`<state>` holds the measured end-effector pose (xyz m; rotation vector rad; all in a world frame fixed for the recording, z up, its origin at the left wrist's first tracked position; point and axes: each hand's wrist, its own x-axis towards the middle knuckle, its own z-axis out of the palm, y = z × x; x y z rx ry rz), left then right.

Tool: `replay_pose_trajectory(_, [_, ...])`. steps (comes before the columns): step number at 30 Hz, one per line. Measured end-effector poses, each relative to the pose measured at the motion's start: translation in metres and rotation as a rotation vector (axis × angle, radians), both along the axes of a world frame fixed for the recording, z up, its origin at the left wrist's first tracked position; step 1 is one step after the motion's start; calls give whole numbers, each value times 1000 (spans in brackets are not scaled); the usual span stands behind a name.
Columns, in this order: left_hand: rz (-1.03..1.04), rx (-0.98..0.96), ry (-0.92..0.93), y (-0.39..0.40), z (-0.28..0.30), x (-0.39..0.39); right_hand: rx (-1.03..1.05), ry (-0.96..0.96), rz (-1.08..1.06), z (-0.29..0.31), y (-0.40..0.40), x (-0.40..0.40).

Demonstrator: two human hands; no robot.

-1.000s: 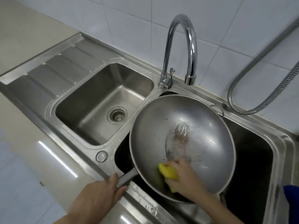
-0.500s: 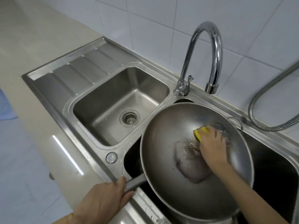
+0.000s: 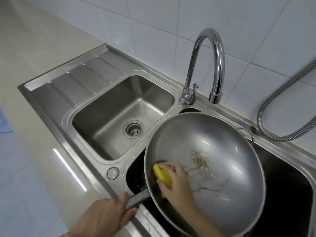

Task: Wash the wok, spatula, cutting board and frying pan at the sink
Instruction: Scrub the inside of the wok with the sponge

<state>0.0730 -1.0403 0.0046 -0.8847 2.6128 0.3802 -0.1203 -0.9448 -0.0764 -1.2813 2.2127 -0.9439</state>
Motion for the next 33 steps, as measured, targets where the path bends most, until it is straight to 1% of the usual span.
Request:
replay_pose_trajectory(2, [84,-60,56,-3,-5,-2,-71,34,-68,-1,-35,-14])
replay_pose_trajectory(3, [73,-115,123,-3,-9,-1,-85,90,-74,-2,-49,-26])
replay_pose_trajectory(4, [17,-193,154,-6,-13,1,-80,172,-74,-5,-59,-42])
replay_pose_trajectory(5, [33,-188,153,-8,-11,1,-53,266,-77,-8,-64,-62])
replay_pose_trajectory(6, [29,-161,114,-9,-9,-1,-10,369,-87,-9,-63,-83])
replay_pose_trajectory(9, [-33,-264,87,-6,-12,0,184,618,-185,-8,-32,-143])
replay_pose_trajectory(11, [-34,-255,112,-6,-11,0,287,730,-207,-5,3,-164])
replay_pose_trajectory(12, [-44,-245,114,-6,-13,1,321,755,-191,-1,20,-168])
replay_pose_trajectory(14, [-67,-212,104,-6,-14,1,371,744,-138,4,50,-162])
replay_pose_trajectory(15, [-70,-205,101,-7,-13,2,389,700,-99,2,62,-153])
replay_pose_trajectory(17, [-66,-204,97,-9,-14,3,459,488,13,-2,76,-124])
replay_pose_trajectory(18, [-50,-183,99,-8,-11,3,463,377,96,-3,77,-106])
replay_pose_trajectory(20, [-28,-169,124,-9,-1,3,358,149,215,-8,67,-71])
replay_pose_trajectory(21, [-41,-147,141,-8,2,2,261,41,238,-8,56,-55])
replay_pose_trajectory(22, [-23,-66,151,-6,3,3,160,-25,232,-8,41,-40])
replay_pose_trajectory(23, [17,13,130,-6,3,3,66,-38,207,-9,24,-28])
replay_pose_trajectory(25, [26,52,32,-8,5,0,-50,-22,104,-9,-12,-18])
replay_pose_trajectory(26, [37,59,27,-8,3,1,-94,8,39,-8,-31,-20])
replay_pose_trajectory(28, [47,48,51,-9,0,2,-128,183,-60,-10,-60,-43])
replay_pose_trajectory(30, [53,59,58,-8,-3,4,-63,387,-140,-10,-71,-82])
replay_pose_trajectory(31, [57,56,65,-8,-2,4,7,466,-184,-9,-69,-103])
replay_pose_trajectory(33, [44,15,69,-7,0,4,170,571,-258,-8,-50,-139])
